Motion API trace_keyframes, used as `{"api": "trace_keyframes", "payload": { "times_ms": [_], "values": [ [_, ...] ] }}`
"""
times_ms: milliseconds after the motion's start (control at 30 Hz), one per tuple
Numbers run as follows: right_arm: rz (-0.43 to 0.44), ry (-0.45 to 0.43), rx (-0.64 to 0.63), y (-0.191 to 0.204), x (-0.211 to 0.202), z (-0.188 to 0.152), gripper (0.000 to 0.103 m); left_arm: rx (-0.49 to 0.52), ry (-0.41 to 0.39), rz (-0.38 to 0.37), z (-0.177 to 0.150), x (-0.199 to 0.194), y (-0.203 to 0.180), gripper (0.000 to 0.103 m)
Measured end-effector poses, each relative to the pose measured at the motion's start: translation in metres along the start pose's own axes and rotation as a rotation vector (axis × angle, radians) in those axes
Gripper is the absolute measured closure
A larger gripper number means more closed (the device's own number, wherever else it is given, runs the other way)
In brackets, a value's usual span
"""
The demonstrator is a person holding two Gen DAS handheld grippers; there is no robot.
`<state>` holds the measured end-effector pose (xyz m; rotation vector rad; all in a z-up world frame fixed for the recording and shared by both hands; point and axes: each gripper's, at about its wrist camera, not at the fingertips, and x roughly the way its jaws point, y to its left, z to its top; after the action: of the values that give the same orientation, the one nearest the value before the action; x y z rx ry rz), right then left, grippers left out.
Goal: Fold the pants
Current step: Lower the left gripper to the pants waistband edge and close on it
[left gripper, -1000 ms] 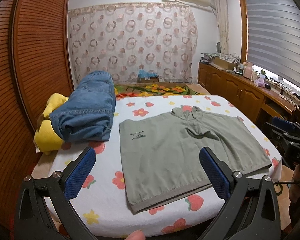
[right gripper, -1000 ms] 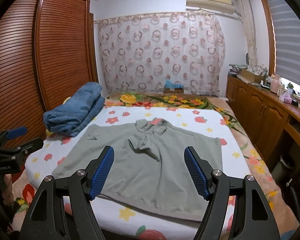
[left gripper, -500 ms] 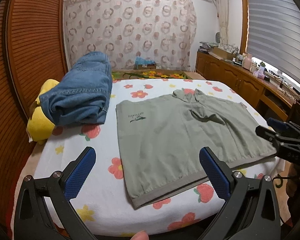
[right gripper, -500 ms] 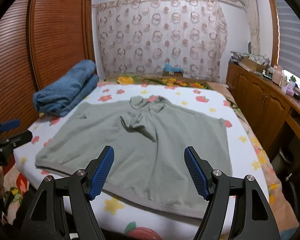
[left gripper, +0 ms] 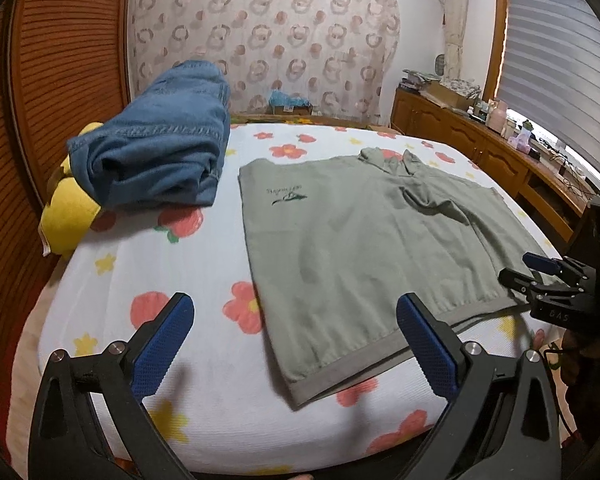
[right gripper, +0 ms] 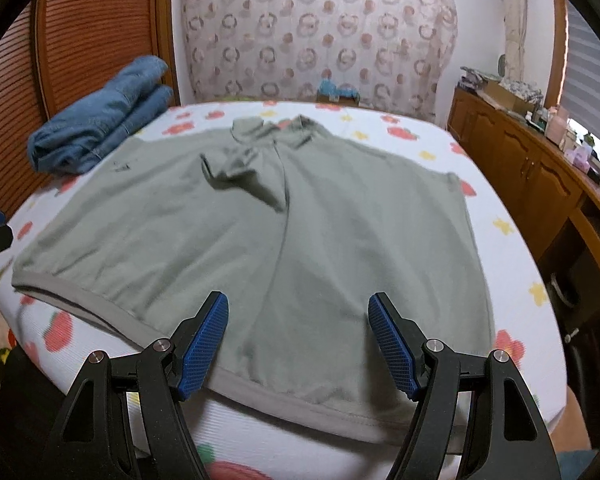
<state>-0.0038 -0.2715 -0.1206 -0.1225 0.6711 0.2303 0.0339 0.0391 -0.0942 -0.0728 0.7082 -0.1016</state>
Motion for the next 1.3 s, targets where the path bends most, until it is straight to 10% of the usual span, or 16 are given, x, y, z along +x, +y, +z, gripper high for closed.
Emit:
{"api": "trace_keyframes", "payload": {
  "times_ms": [600, 1300],
  "values": [
    [0.038, -0.018, -0.014, -0.01, -0.009, -0.008, 0.018, -0.003, 0.078, -0.068, -0.025, 0.005, 0.013, 0.058],
    [0.039, -0.013, -0.038, -0.011, 0.002, 0.006, 0.02, 0.0, 0.09, -0.106, -0.028, 0.004, 0.009, 0.082]
  ]
}}
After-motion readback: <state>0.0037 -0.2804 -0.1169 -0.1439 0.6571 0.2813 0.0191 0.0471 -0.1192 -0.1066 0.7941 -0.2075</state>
